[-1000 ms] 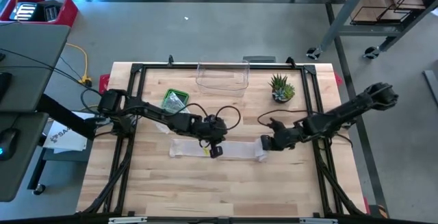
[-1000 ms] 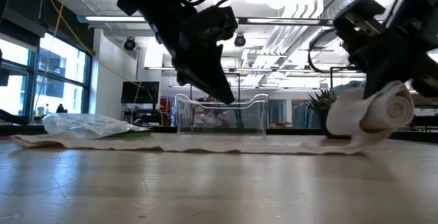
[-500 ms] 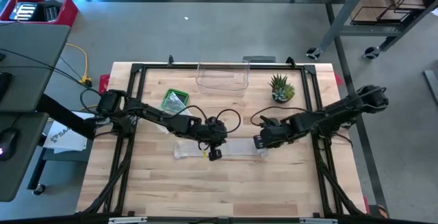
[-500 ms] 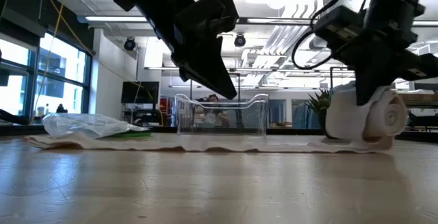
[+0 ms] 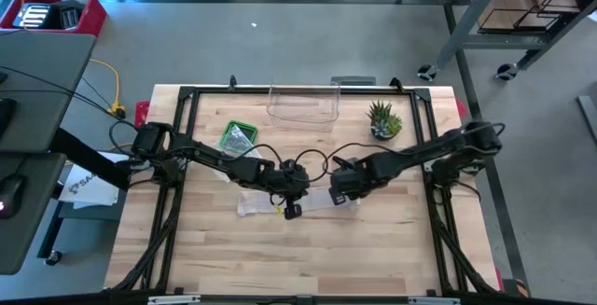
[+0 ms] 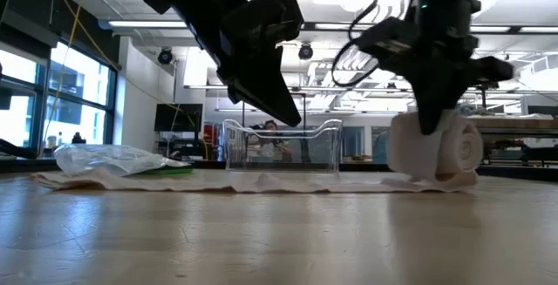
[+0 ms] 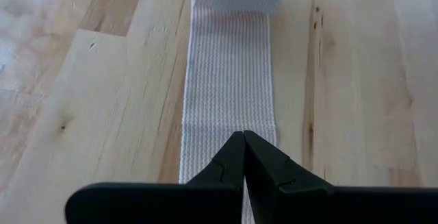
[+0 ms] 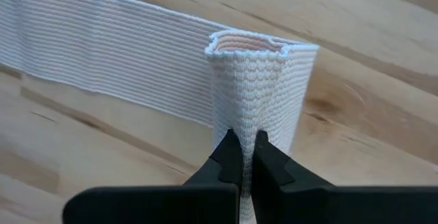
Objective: Roll bandage
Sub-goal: Roll the bandage
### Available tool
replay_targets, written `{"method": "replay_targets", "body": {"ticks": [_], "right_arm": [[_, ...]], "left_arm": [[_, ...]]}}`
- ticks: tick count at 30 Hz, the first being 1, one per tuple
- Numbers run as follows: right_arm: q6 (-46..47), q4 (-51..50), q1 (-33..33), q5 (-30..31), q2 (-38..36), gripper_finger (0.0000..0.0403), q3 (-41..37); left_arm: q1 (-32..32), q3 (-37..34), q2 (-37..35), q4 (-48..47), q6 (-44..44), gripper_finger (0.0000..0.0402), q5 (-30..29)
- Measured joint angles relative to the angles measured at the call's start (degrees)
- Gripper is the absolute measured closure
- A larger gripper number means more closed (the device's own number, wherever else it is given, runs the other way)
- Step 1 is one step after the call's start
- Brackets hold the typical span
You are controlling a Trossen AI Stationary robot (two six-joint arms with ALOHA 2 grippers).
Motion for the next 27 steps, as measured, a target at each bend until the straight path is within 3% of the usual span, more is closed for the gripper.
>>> {"method": "replay_targets", "body": {"ticks": [12,21,27], "right_arm": [[-4.30,-2.46,-2.88,1.28,4.33,0.0392,5.12],[-8.22,-2.13,-3.99,1.66,4.31,0.0305,5.12],[-11.28,5.69,-3.97,-1.21,4.31,0.0260,5.12]], "left_arm": [[-0.04,0.00,0.00,-0.03,-0.01,0.0402,-0.13],[-0.04,0.00,0.00,-0.04,-0.01,0.0402,-0.13],[-0.04,0.00,0.00,0.00,0.01,0.0401,-0.13]]}}
